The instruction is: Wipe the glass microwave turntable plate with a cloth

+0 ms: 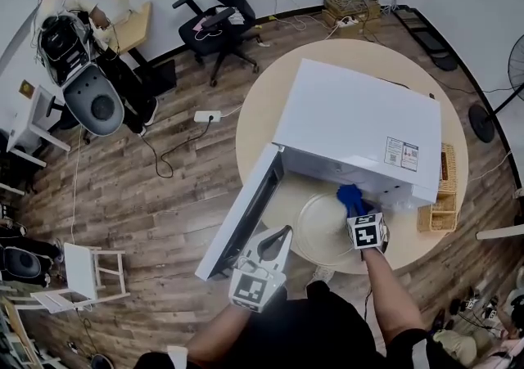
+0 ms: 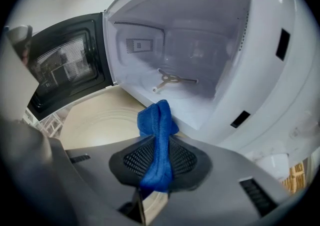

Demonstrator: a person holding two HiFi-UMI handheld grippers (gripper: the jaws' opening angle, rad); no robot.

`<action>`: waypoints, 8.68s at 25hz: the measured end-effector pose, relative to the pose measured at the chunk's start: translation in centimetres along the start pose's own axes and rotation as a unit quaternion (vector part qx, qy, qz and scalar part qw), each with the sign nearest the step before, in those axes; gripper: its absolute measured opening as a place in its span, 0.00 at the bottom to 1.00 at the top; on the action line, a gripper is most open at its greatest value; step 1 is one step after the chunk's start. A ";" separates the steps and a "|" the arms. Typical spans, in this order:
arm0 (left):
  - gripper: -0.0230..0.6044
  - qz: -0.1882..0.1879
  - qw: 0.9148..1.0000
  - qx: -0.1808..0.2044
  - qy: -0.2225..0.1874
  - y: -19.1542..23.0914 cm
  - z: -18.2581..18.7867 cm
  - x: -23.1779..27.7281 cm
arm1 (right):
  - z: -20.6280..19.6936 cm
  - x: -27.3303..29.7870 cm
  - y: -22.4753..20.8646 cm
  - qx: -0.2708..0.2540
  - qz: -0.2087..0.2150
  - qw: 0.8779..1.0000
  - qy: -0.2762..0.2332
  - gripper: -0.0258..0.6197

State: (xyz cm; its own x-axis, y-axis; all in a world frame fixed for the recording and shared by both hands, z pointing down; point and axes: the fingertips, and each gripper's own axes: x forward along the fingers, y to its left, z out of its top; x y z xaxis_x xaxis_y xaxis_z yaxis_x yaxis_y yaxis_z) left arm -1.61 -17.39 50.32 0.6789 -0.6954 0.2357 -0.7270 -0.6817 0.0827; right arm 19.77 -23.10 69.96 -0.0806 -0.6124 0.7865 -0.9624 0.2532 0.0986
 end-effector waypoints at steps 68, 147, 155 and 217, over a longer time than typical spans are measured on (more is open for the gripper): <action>0.05 -0.011 1.000 0.000 0.020 -2.0 -1.7 0.2 | -4.3 -2.3 -2.0 0.028 -0.048 0.998 0.020 0.16; 0.05 -0.006 1.000 -0.001 0.028 -1.3 -3.9 -3.1 | -6.0 -4.5 10.6 -0.014 0.079 0.995 0.058 0.17; 0.05 -0.020 0.999 0.007 0.030 -2.0 -3.6 -2.5 | -7.1 -5.1 6.2 -0.003 0.033 0.997 0.067 0.18; 0.05 -0.010 0.996 0.041 -0.074 -2.0 6.9 -0.8 | 16.1 -31.3 2.5 -0.009 -0.009 0.901 -0.435 0.13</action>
State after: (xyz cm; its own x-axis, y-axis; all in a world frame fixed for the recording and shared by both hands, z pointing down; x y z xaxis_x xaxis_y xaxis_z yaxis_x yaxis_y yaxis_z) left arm -0.04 -17.03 43.31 0.7051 -0.7034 0.0899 -0.7066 -0.7076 0.0054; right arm 15.75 -15.38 35.71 -0.2448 -0.9695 0.0112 -0.9620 0.2443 0.1222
